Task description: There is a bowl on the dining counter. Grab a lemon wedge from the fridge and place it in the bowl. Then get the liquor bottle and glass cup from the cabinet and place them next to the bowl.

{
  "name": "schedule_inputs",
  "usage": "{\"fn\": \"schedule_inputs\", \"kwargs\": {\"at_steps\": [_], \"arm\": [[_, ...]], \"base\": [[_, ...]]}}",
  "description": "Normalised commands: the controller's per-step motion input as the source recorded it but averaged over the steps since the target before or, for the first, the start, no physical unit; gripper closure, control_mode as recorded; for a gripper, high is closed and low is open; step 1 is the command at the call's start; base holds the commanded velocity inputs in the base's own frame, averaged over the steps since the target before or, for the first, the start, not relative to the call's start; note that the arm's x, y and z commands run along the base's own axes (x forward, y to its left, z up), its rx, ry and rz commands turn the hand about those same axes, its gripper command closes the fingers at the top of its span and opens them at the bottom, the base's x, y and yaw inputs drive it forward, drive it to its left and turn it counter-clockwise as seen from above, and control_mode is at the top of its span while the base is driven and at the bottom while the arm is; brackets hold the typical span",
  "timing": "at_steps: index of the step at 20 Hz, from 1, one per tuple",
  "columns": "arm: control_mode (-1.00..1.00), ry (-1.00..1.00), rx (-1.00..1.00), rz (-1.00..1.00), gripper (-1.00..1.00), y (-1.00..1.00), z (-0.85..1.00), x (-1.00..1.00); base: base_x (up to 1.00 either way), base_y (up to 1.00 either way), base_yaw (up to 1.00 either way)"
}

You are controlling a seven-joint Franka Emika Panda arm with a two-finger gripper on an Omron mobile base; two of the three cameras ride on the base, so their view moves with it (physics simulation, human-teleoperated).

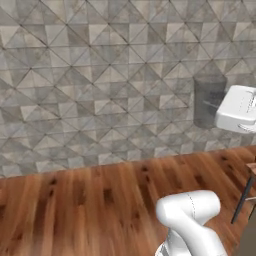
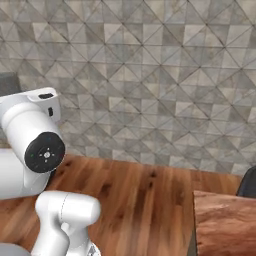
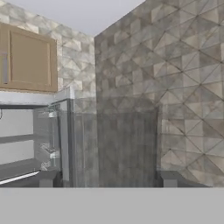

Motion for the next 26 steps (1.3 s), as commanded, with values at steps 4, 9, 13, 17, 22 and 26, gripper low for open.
{"fn": "schedule_inputs", "kwargs": {"at_steps": [4, 9, 13, 17, 22, 26], "arm": [[1.00, 0.00, 0.00, 0.00, 1.00, 0.00, 0.00, 0.00], [1.00, 0.00, 0.00, 0.00, 1.00, 0.00, 0.00, 0.00], [1.00, 0.00, 0.00, 0.00, 1.00, 0.00, 0.00, 0.00], [1.00, 0.00, 0.00, 0.00, 1.00, 0.00, 0.00, 0.00], [1.00, 0.00, 0.00, 0.00, 1.00, 0.00, 0.00, 0.00], [1.00, 0.00, 0.00, 0.00, 1.00, 0.00, 0.00, 0.00]], "base": [[0.94, 0.00, -0.20], [0.79, 0.00, -0.35], [0.77, 0.00, -0.38], [0.70, 0.01, -0.46], [0.61, 0.00, -0.59], [0.59, 0.00, -0.66]]}}
